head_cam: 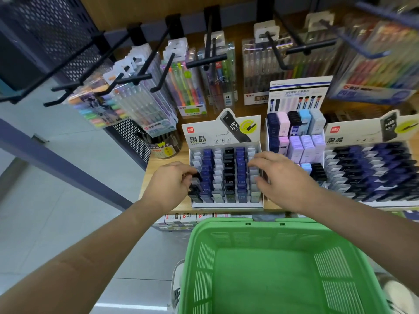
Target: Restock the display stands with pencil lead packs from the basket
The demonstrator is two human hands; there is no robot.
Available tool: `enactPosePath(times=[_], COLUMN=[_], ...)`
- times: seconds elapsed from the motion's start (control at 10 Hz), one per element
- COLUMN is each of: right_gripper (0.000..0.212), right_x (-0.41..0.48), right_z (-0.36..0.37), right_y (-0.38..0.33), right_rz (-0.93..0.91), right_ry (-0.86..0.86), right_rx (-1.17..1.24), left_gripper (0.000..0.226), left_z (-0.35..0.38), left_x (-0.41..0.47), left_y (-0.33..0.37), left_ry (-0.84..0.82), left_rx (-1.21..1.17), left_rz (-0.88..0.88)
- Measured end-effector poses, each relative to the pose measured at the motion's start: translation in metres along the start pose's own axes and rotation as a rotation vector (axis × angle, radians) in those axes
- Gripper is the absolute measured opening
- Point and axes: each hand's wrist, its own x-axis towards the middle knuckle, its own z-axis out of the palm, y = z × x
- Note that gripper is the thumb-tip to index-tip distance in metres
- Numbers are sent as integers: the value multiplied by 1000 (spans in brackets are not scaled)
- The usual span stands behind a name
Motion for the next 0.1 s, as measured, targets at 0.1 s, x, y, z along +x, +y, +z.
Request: enactPosePath(times=[0.1], right_gripper=[34], right_x=[-11], right_z=[-17], right_y=[5], right_rz=[65], right_ry=[-40], right_rx=[24], left_gripper=[23], left_z=[-15], left_x=[-1], left_y=[9], left_ry=[60], left_rx=[-16], left_rz=[-51])
